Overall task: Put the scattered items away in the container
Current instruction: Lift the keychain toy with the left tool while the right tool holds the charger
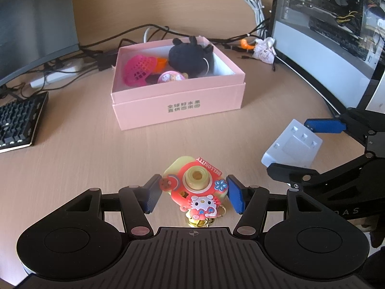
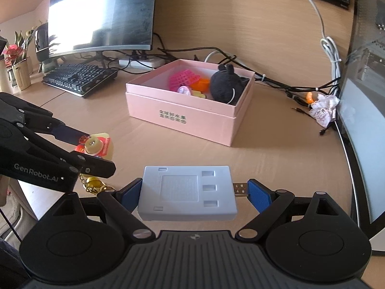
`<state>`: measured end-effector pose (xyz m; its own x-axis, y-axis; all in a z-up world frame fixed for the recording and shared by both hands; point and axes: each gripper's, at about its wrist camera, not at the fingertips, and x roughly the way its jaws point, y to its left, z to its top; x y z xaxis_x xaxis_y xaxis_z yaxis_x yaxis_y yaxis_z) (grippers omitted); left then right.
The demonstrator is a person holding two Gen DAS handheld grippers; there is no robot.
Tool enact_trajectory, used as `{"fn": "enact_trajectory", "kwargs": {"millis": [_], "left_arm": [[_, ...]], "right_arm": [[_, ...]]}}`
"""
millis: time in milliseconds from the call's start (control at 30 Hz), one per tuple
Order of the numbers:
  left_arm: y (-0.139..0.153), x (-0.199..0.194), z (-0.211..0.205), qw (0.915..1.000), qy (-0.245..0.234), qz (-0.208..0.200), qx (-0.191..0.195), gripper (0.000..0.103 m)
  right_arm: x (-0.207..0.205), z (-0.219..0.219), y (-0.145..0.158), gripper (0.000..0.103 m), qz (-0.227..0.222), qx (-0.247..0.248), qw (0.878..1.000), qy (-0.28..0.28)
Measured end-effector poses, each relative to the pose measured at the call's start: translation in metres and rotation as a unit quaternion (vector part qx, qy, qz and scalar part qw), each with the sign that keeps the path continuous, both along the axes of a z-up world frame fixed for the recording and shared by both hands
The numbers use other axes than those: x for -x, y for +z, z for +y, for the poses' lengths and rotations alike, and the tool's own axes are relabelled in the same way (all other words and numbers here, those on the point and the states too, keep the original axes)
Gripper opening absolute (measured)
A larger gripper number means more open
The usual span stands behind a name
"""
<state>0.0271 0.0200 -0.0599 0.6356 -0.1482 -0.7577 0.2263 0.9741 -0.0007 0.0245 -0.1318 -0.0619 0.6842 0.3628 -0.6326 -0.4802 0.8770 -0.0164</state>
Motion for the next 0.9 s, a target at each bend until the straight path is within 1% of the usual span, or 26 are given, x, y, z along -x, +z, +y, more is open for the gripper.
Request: {"fn": "enact_trajectory", "kwargs": {"millis": [533,900], "left_arm": [[0.001,0.007,0.014,1.0,-0.003,-0.005,0.005,0.063],[0.004,0.003,0.025,0.9999,-0.005,-0.002,0.013,0.063]], "right_arm": [[0.01,0.017,0.005,0.091,-0.005,0.004,1.0,0.008],[0.011,0.026,0.012,0.091,-0.023,0.016,1.0,-0.001]]}}
